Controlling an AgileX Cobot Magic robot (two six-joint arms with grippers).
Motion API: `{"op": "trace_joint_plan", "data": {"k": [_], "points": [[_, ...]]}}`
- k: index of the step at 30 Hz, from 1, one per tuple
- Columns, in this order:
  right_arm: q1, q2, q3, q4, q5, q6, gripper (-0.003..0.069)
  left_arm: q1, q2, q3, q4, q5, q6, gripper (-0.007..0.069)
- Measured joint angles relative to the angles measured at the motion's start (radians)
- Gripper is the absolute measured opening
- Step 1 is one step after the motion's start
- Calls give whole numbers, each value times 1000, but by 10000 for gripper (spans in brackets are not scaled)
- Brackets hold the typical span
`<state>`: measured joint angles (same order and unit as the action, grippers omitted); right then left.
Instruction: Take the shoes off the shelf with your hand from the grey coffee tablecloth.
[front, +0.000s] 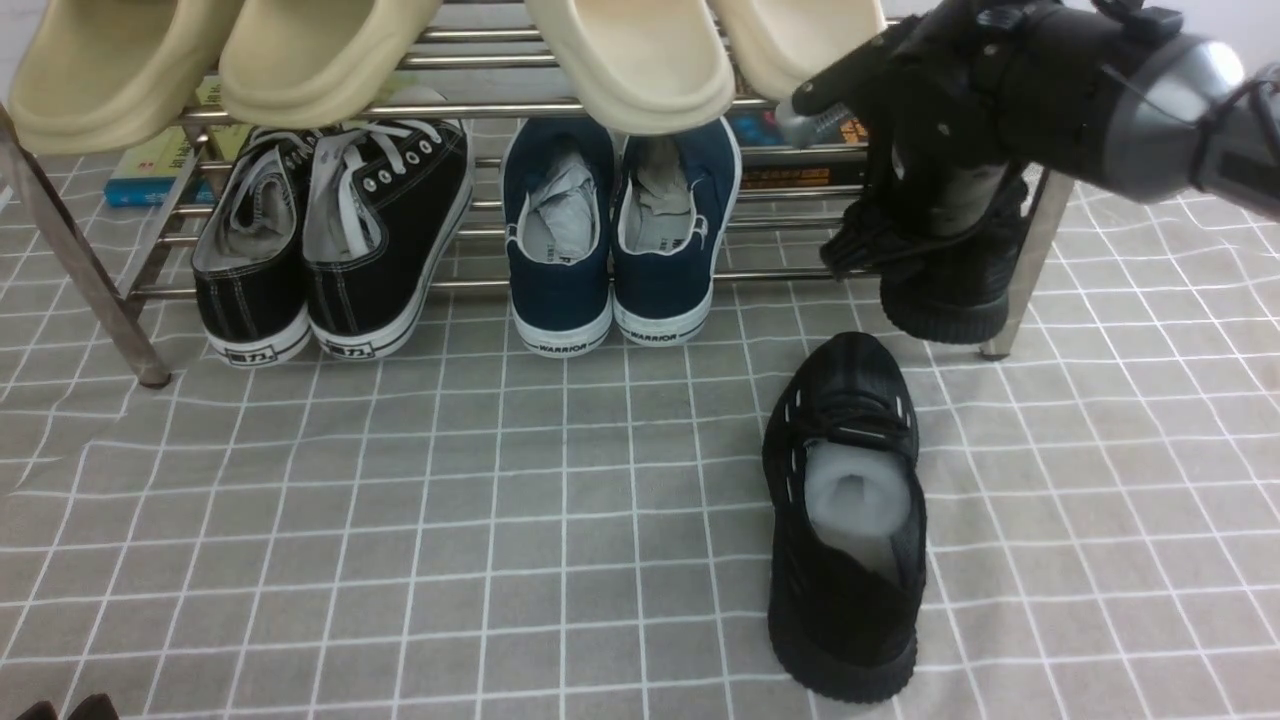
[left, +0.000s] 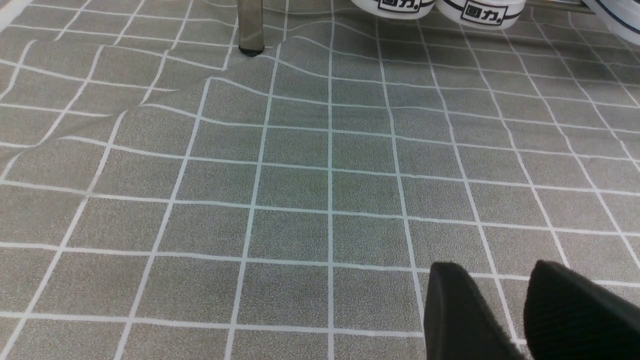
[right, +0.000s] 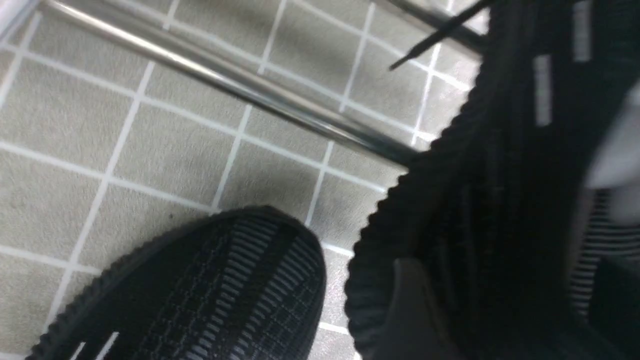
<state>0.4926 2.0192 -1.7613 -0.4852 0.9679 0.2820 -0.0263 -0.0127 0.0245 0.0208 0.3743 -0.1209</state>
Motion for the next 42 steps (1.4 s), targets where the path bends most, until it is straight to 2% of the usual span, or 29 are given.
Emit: {"op": "trace_joint_plan", "data": {"k": [4,5,6,7,13,19,30,42], "points": [[0,4,0,-2,18,-24,214,0,0,0,0,0,0,240],[0,-1,0,5,33,-43,83,0,0,0,0,0,0,240],[0,-3,0,7,36,-48,71,0,0,0,0,0,0,240],[0,-15,0,27,57,-68,18,0,0,0,0,0,0,240],[0,-103,0,181,233,-124,6,0,0,0,0,0,0,240],[0,-203,72,330,255,-129,6,0,0,0,0,0,0,240],[1,-415,370,368,257,-56,10,0,0,0,0,0,0,240],[1,-435,567,427,207,-32,13,0,0,0,0,0,0,240]]}}
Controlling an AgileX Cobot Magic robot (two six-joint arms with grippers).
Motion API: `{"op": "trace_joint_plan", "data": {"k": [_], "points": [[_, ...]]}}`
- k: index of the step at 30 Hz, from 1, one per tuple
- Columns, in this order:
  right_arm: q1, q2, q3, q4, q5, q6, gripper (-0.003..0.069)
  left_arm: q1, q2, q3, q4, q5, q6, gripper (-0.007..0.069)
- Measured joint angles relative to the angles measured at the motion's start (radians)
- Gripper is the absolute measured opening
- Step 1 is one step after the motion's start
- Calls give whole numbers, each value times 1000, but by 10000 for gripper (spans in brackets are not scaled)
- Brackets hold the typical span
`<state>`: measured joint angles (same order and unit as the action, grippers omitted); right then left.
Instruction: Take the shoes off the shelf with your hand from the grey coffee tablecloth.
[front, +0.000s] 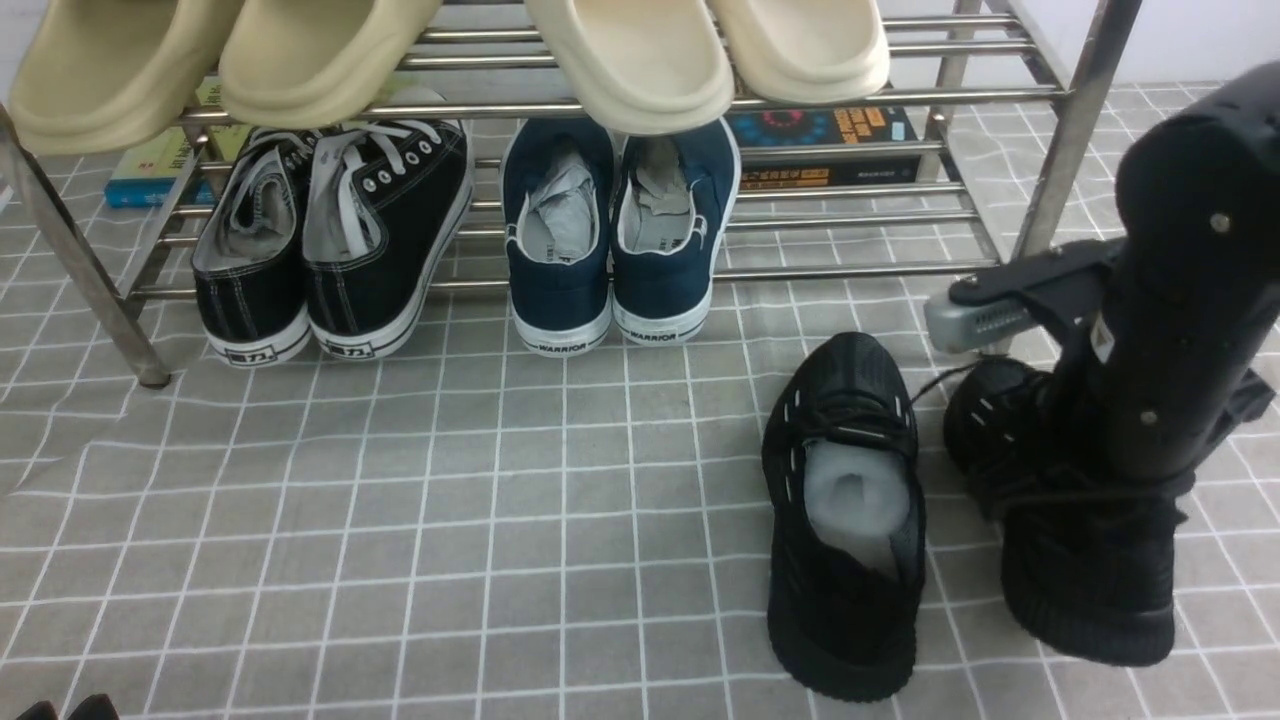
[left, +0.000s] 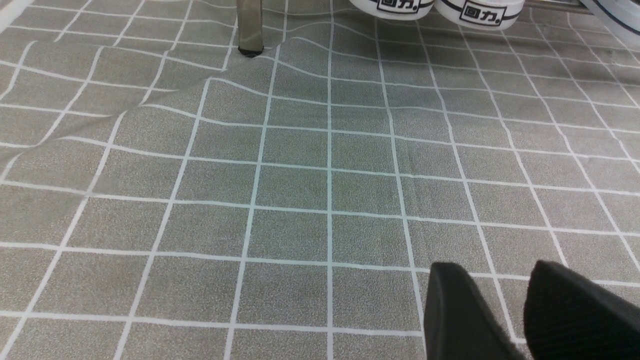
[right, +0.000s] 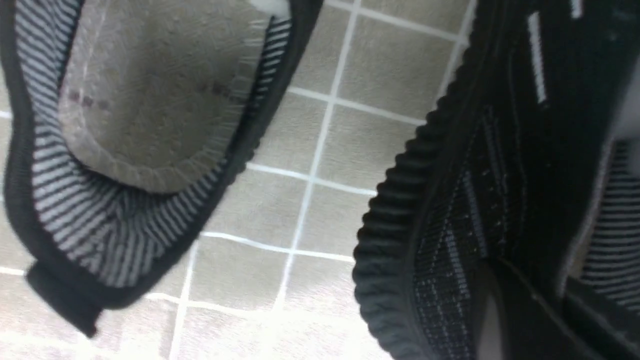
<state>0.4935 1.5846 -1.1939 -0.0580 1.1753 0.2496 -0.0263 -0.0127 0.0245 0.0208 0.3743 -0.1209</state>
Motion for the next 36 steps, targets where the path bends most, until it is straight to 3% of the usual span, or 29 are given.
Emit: {"op": "trace_joint_plan", "data": {"k": [18,21,23,24,29,32,36], "points": [[0,0,35,44,-105,4,42,0,0,0,0,0,0,240],[0,0,42,58,-111,4,73,0,0,0,0,0,0,240],[0,0,49,77,-111,4,123,0,0,0,0,0,0,240],[0,0,49,92,-109,4,188,0,0,0,0,0,0,240],[0,-33,41,106,-63,4,296,0,0,0,0,0,0,240],[0,-86,21,106,-38,4,291,0,0,0,0,0,0,240],[0,-238,6,107,-13,4,183,0,0,0,0,0,0,240]]}}
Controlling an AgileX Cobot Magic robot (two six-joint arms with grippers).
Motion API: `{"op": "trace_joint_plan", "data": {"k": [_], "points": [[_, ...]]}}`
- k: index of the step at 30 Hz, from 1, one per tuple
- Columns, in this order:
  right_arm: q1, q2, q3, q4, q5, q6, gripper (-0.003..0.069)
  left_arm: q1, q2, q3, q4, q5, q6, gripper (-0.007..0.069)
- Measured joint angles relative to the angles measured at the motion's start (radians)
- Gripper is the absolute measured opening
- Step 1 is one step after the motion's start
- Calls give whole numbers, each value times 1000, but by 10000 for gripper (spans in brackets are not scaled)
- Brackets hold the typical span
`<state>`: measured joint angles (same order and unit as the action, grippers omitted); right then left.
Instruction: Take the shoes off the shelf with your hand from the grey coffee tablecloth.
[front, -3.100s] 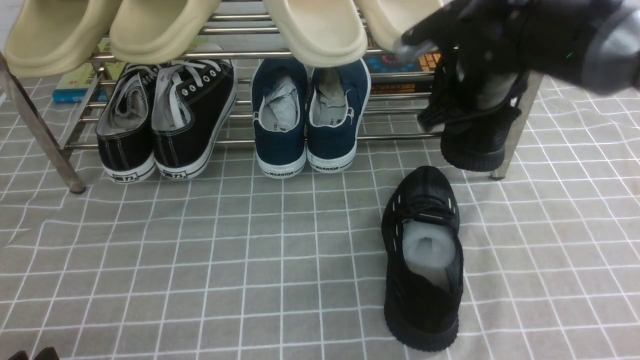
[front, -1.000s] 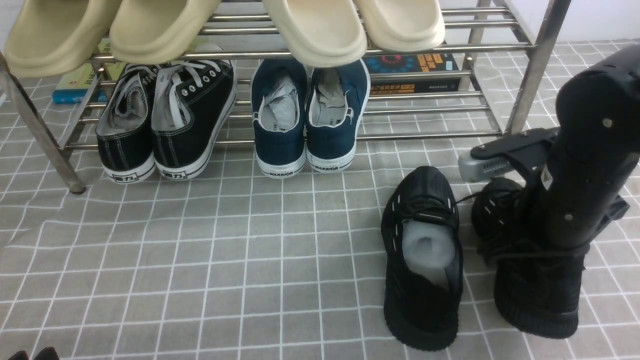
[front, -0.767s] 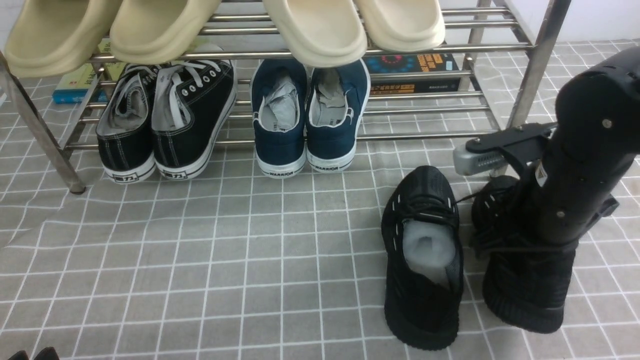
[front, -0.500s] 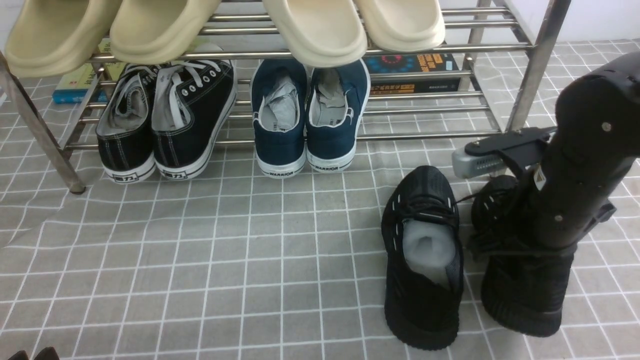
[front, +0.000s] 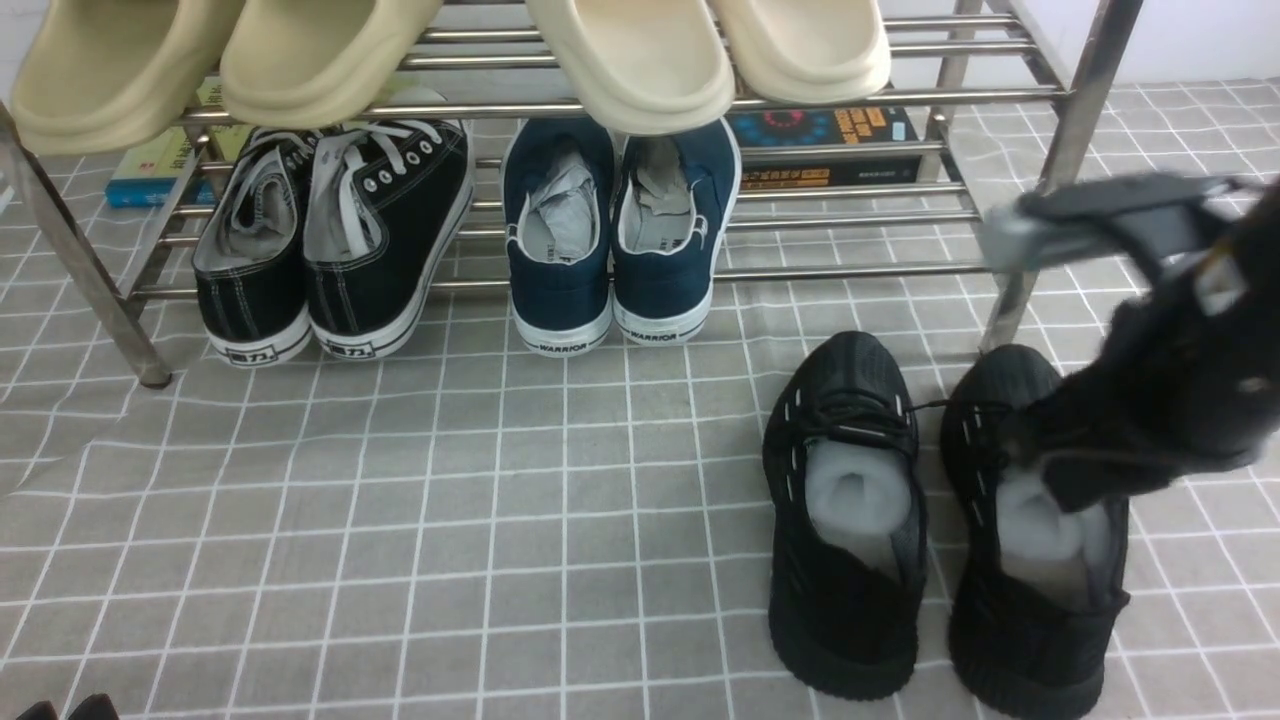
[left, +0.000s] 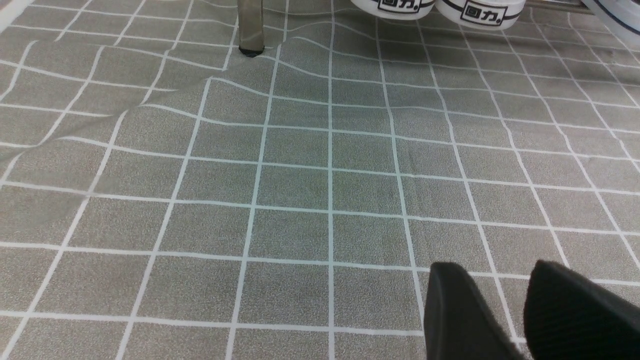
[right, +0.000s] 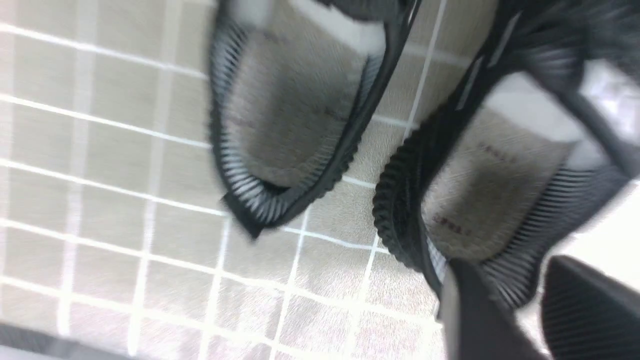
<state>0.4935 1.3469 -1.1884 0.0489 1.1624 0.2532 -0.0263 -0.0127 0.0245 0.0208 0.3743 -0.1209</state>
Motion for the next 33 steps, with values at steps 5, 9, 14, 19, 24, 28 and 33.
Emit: {"op": "trace_joint_plan", "data": {"k": [5,9,14,19,24,28,33], "points": [[0,-268,55,3,-43,-1,-3,0,0,0,0,0,0,240],[0,-497,256,3,-267,-14,-15,0,0,0,0,0,0,240],[0,-677,518,6,-600,-63,-15,0,0,0,0,0,0,240],[0,-743,625,6,-773,-74,-13,0,0,0,0,0,0,240],[0,-749,639,6,-791,-75,-10,0,0,0,0,0,0,240],[0,-749,643,6,-791,-76,-10,0,0,0,0,0,0,240],[0,-749,643,6,-791,-76,-10,0,0,0,0,0,0,240]]}}
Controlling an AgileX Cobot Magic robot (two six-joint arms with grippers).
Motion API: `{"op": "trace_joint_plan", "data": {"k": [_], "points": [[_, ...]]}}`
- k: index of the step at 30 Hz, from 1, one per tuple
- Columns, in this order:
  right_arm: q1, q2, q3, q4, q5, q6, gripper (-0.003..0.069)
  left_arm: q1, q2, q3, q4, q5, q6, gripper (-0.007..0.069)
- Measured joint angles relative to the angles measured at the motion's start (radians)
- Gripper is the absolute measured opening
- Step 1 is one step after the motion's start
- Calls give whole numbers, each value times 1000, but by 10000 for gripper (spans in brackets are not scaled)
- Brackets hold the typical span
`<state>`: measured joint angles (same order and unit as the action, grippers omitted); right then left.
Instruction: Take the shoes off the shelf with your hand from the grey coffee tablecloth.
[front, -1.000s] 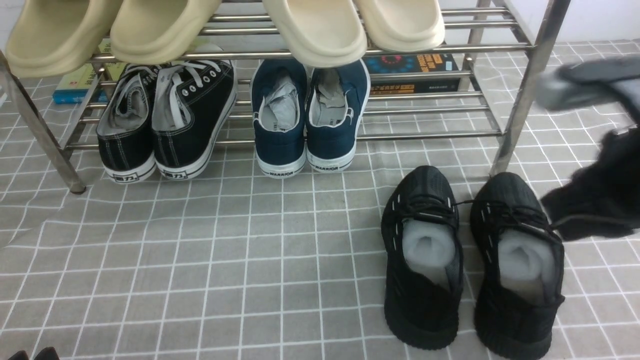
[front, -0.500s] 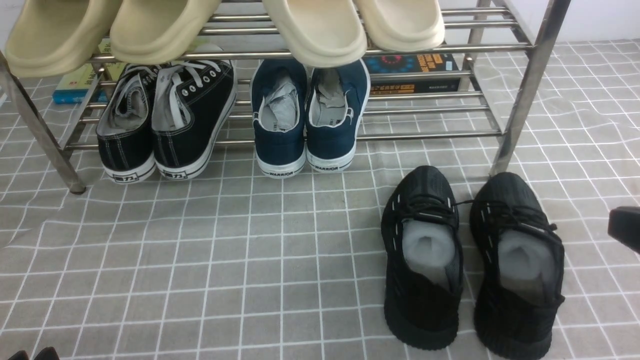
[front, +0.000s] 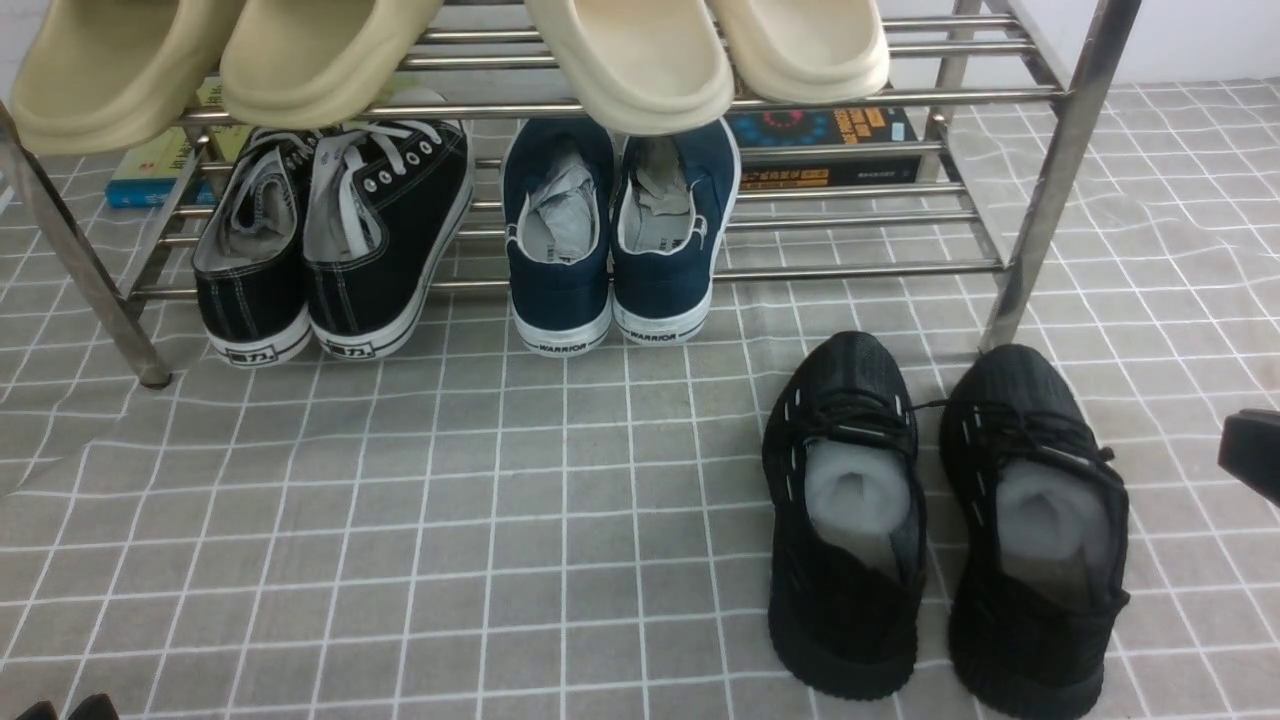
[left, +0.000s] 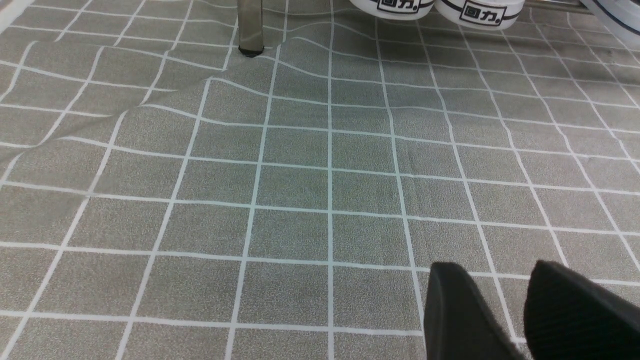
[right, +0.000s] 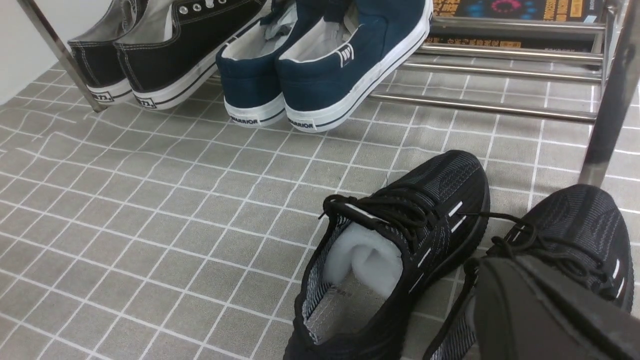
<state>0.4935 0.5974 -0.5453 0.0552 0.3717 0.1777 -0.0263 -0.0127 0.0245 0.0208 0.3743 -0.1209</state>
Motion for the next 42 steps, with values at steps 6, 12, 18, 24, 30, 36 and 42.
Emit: {"op": "trace_joint_plan", "data": {"k": [6,12,18,24,30,36,42], "points": [[0,-11,16,4,-19,-44,-7,0,0,0,0,0,0,240],[-93,-148,174,65,-94,-218,-2,0,0,0,0,0,0,240],[-299,-386,382,62,-76,-315,-1,0,0,0,0,0,0,240],[-462,-566,503,56,10,-333,1,0,0,0,0,0,0,240],[-525,-607,559,54,14,-333,6,0,0,0,0,0,0,240],[-525,-607,559,52,20,-322,11,0,0,0,0,0,0,240],[-459,-607,559,43,21,-313,18,0,0,0,0,0,0,240]]}}
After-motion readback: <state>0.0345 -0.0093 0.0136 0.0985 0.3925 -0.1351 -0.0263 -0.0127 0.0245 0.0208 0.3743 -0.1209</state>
